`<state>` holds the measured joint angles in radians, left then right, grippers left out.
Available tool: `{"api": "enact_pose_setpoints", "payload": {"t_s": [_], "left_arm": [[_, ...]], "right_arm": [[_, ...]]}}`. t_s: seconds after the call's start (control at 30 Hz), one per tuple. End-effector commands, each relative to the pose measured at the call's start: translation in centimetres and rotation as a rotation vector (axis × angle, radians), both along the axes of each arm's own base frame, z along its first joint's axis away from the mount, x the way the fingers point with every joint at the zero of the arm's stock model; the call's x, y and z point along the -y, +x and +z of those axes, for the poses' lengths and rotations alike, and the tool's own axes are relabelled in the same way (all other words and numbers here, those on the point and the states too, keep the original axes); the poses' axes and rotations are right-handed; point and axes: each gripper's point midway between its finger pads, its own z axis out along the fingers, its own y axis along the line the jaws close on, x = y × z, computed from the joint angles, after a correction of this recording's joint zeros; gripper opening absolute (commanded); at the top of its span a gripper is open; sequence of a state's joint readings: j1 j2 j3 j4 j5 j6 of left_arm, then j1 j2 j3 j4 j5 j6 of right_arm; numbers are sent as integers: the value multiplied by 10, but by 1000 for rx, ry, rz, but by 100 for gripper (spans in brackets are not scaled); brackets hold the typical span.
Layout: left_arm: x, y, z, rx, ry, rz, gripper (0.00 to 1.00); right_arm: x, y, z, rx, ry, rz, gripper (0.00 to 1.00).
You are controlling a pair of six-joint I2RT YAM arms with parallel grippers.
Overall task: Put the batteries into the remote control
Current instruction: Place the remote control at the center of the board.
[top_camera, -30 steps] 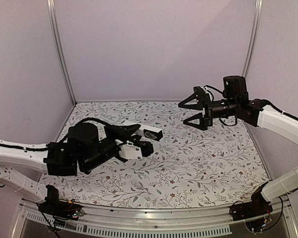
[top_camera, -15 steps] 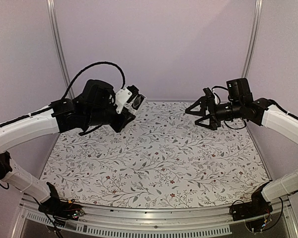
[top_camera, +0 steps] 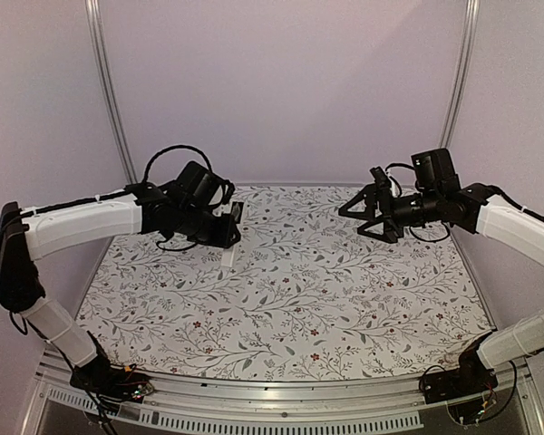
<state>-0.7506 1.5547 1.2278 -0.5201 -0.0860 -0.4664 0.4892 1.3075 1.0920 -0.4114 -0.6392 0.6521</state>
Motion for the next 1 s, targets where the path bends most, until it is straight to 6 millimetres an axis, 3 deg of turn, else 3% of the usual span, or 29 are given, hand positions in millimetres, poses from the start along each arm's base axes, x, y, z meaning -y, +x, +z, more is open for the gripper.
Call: {"api": "enact_pose_setpoints", "payload": {"t_s": [0.0,0.3,0.5,0.7,0.97], "left_arm": [[-12,6,-31,-120,7,129,0],[-19,9,-92,-307,95,236,0],[-10,6,-123,-410,108,246,1],[-3,5,-144,-478,124,244,4],[-11,9,-160,-493,199,276,20]], "right_arm": [[6,-3,-11,-11,-24,-6,99],[5,-5,-22,-34,-28,4,99],[4,-5,-29,-43,-27,11,99],[4,-7,-34,-52,-28,17,99],[3,-6,-34,-43,-32,24,99]]}}
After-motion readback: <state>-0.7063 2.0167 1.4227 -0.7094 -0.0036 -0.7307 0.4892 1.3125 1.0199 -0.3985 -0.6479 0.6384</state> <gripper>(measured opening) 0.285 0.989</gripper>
